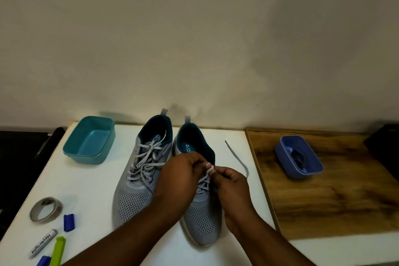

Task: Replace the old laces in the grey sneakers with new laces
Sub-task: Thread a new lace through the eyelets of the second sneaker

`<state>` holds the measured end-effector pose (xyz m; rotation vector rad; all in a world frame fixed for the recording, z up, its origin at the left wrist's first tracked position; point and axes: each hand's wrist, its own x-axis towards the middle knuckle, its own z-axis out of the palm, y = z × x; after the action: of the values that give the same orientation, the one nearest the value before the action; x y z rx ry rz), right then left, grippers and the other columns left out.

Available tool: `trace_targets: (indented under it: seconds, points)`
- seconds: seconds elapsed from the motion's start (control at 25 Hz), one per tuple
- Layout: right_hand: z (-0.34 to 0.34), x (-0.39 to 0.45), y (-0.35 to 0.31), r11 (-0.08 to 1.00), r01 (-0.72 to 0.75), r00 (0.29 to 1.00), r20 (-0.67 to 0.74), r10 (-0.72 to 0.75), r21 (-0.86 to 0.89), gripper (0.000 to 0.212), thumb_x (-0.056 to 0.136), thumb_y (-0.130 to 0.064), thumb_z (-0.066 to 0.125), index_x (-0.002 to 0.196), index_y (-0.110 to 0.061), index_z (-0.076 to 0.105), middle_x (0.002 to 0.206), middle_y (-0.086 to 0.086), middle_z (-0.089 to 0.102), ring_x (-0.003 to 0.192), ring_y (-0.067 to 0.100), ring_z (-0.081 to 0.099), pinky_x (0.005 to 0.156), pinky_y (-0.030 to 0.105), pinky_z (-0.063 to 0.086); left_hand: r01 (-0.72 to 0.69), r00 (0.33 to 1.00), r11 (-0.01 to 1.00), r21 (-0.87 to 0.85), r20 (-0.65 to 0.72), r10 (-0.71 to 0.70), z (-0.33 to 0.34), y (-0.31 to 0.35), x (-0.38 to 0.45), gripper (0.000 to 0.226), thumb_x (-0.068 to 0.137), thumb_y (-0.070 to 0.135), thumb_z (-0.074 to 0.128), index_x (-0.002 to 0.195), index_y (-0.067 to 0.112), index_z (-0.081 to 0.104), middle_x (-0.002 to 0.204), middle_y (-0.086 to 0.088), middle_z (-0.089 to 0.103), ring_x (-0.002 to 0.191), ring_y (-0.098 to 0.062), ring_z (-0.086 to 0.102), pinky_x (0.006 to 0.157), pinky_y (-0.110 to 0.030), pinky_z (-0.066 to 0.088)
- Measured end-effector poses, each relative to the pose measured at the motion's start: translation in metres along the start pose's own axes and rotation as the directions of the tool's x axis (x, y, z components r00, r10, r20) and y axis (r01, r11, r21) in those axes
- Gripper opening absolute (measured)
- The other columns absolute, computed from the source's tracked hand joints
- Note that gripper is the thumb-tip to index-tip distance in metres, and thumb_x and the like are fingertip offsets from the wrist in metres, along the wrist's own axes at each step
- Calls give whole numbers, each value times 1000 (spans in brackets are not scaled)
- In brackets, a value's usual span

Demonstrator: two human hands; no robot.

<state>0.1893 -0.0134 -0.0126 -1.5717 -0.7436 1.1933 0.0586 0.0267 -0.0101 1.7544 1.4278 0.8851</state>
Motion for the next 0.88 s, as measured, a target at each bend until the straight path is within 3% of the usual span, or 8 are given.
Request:
trace_targets:
  seconds: [0.08, 0.16, 0.28, 0.36, 0.48, 0.6, 0.72, 0.88]
  points:
    - [1, 0, 1, 1000, -17, 1000, 1, 17, 13, 17, 98, -9, 64, 94, -14, 80, 89, 4, 80, 87, 20, 77, 78, 29, 61, 44, 999, 999, 17, -31, -44, -1, -1, -1, 17, 95, 47, 63, 90, 31, 68, 74, 11, 70, 68, 0, 65, 70, -32, 56]
    - [1, -1, 0, 999, -24, 1000, 10, 24, 29, 17, 99, -8, 63, 95, -11, 80, 89, 7, 79, 88, 23, 77, 79, 30, 62, 115, 991, 989, -95, -51, -121, -3, -1, -2, 20, 93, 45, 67, 84, 28, 61, 69, 5, 70, 62, -4, 66, 63, -29, 55]
    - [0, -2, 0, 999, -29, 1000, 10, 29, 26, 17, 98, -8, 63, 94, -11, 79, 88, 7, 79, 88, 24, 76, 76, 29, 61, 198, 980, 916, -348, 66, -187, -8, 6, -5, 15, 96, 23, 69, 81, 20, 69, 69, 1, 73, 62, -9, 67, 61, -23, 55]
    - [1, -1, 0, 999, -34, 999, 0, 34, 17, 17, 98, -7, 63, 94, -12, 79, 88, 6, 79, 88, 24, 76, 78, 30, 62, 241, 969, 891, -384, 140, -202, -12, 7, -6, 15, 96, 10, 66, 91, 21, 74, 83, 1, 77, 75, -9, 72, 71, -21, 58]
    - [2, -2, 0, 999, -33, 999, -4, 33, 14, 17, 98, -7, 64, 97, -13, 80, 90, 4, 80, 89, 21, 77, 80, 29, 62, 91, 995, 994, -56, 46, -89, -9, -3, -4, 19, 96, 20, 67, 111, 27, 75, 106, 11, 76, 93, 1, 68, 86, -21, 54]
    - [0, -4, -1, 1000, -15, 1000, 9, 15, 26, 16, 98, -8, 65, 98, -13, 80, 91, 2, 80, 87, 16, 76, 74, 23, 60, -59, 998, 972, 226, -4, 61, -5, 2, -4, 20, 95, 33, 64, 112, 33, 75, 103, 16, 74, 87, 6, 62, 76, -12, 42]
    - [-2, -4, -1, 999, -9, 1000, 18, 9, 32, 15, 97, -8, 66, 97, -15, 80, 90, 1, 80, 85, 12, 76, 70, 17, 56, -78, 997, 963, 257, -4, 81, -1, 4, -7, 19, 93, 40, 63, 106, 37, 75, 96, 18, 74, 84, 4, 64, 71, -16, 47]
    - [-2, -3, -2, 999, -15, 999, 38, 13, 42, 14, 97, -9, 66, 99, -14, 79, 93, 2, 80, 89, 15, 76, 77, 23, 59, -65, 998, 976, 206, -7, 68, -4, 1, -4, 19, 91, 44, 61, 103, 37, 74, 89, 20, 73, 79, 5, 64, 70, -21, 53]
